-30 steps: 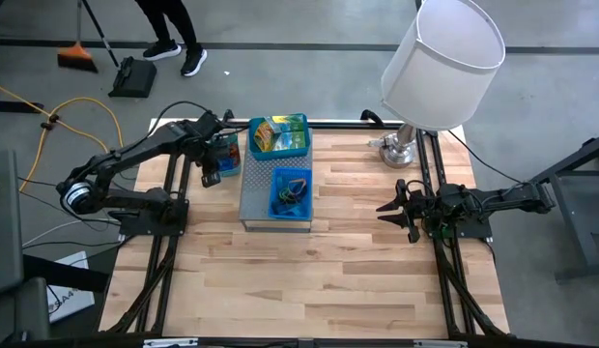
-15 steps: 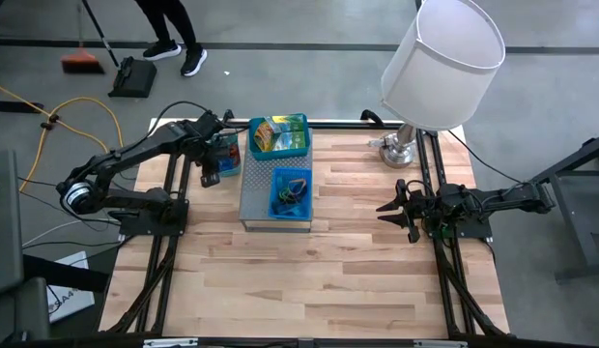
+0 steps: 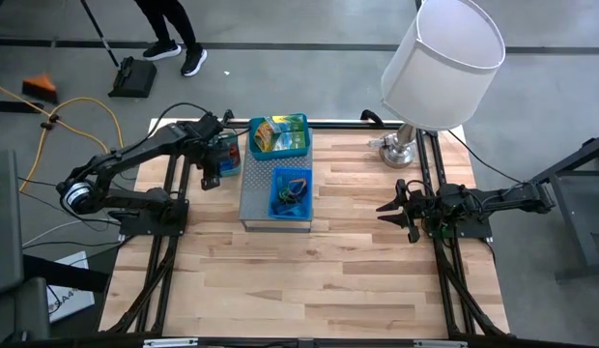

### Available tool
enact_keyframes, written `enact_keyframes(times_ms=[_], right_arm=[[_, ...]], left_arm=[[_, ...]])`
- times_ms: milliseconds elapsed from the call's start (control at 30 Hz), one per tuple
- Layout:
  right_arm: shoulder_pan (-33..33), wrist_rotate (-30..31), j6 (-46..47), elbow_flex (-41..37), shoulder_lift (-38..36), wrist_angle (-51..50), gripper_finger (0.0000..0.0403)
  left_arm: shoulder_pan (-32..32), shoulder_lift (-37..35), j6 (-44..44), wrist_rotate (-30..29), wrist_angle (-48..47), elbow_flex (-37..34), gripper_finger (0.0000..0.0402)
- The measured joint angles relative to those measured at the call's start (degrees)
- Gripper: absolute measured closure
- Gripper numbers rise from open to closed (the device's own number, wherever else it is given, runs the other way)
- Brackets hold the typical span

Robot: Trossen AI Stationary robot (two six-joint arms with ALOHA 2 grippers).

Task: Pick & Place Office Desk Supplies
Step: Put the dark green bin with spring keychains on the shelf

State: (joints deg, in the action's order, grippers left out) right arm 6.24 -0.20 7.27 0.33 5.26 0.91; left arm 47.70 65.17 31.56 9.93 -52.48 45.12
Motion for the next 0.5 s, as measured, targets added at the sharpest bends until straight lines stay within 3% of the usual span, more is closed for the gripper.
enact_keyframes(times_ms=[267, 500], right_arm=[[0.00, 0.00, 0.00, 0.01, 0.00, 0.00, 0.0311], [0.00, 0.01, 0.00, 0.01, 0.00, 0.00, 0.0311]], left_arm=[[0.04, 0.00, -5.08, -0.02, 0.62, -1.81, 0.0241], [0.22, 0.00, -4.21, -1.11, 4.55, -4.64, 0.0241]])
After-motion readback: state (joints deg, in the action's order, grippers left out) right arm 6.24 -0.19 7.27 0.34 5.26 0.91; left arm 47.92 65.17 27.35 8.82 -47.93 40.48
